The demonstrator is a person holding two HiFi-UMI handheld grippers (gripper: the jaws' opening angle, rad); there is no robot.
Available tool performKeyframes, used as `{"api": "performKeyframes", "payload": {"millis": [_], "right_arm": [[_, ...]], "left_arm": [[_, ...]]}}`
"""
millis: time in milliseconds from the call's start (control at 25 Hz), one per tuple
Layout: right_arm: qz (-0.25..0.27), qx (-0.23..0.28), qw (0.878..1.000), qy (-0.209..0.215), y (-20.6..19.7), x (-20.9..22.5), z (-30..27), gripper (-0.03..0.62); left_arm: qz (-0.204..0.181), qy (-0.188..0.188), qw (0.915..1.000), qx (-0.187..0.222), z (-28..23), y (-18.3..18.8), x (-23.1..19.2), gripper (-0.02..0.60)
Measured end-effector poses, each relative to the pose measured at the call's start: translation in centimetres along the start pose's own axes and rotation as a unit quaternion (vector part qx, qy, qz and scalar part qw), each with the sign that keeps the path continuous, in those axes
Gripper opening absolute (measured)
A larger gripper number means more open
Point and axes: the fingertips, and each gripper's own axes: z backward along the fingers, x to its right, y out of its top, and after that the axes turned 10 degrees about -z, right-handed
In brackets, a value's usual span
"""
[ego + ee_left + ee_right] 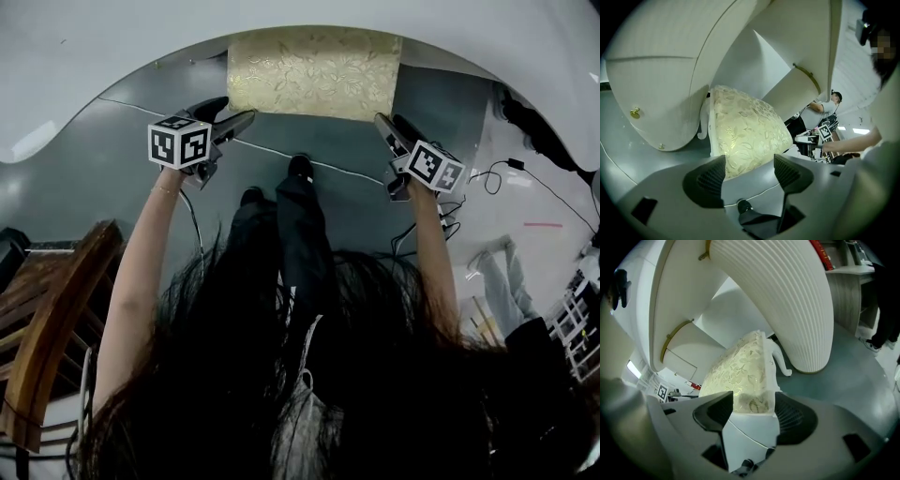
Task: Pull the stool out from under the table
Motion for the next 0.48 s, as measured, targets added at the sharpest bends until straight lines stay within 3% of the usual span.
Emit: {"api": "performKeyframes", "payload": {"millis": [200, 360, 480], "right_arm": [[-0.010, -0.013, 1.000, 0.021, 0.6, -0.1, -1.0, 0.270], [-0.015, -0.026, 0.999, 0.035, 0.6, -0.4, -1.4, 0.272], [-0.028, -0.030, 0.998, 0.042, 0.4, -0.5, -1.4, 0.273]], "left_arm": [[0.024, -0.011, 0.9996, 0.014, 0.1, 0.2, -0.4, 0.314], [0.053, 0.023, 0.9980, 0.025, 0.6, 0.5, -2.5, 0.339], [0.083, 0.015, 0.9960, 0.029, 0.0, 0.4, -3.1, 0.339]]}}
